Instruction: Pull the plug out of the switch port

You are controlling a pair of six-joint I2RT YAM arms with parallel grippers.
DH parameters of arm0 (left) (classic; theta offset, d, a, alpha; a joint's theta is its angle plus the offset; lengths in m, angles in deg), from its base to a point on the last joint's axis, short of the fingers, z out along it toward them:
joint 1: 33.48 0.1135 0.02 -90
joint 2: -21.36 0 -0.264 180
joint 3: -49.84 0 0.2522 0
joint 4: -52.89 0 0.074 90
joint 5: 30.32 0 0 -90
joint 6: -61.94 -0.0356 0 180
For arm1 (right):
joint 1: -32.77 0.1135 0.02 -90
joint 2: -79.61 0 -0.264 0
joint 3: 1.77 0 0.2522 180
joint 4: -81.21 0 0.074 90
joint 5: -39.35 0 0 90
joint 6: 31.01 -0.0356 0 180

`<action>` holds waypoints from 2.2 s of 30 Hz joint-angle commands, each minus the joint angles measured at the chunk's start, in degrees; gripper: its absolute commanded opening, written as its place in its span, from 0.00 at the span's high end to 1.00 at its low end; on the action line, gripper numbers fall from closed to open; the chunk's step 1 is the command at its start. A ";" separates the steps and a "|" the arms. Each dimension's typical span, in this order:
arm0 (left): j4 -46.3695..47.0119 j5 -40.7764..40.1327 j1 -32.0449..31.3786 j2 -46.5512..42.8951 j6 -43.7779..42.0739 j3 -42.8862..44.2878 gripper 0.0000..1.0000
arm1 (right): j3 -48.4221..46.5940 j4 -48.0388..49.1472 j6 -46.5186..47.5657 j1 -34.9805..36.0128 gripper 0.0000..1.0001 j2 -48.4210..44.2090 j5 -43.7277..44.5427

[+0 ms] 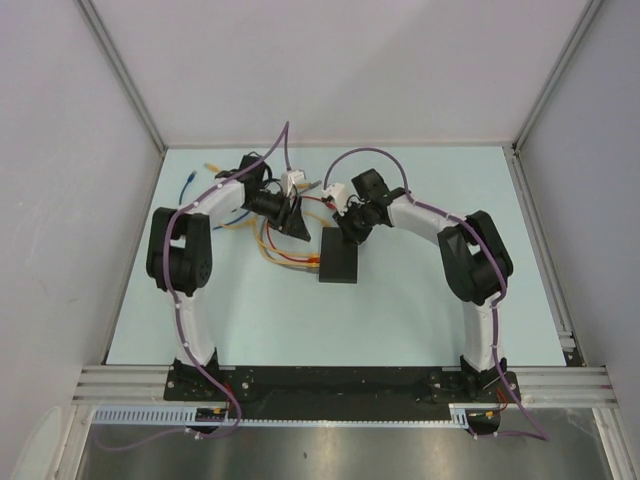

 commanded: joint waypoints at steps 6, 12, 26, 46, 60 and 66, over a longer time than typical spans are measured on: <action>1.26 2.60 -0.96 3.76 -1.27 -0.54 0.34 | 4.46 -8.16 -1.64 -3.34 0.93 -3.94 1.20; 1.26 5.24 -2.19 8.59 0.22 2.97 0.34 | 5.07 -8.86 -0.94 -3.34 0.92 -3.41 2.44; 1.08 9.90 -3.51 14.05 4.17 8.08 0.34 | -0.62 -5.26 -2.08 0.09 0.93 3.44 0.85; -3.83 2.25 3.09 6.30 -0.47 7.90 0.34 | -6.62 -10.61 1.61 0.26 0.94 -1.92 -7.05; -5.59 4.18 2.47 12.55 -1.70 7.99 0.36 | -8.63 -9.39 0.29 -0.18 1.00 5.37 -12.60; -8.13 6.47 2.21 15.44 -3.73 8.51 0.45 | -9.87 -9.83 1.09 0.53 1.00 9.07 -11.19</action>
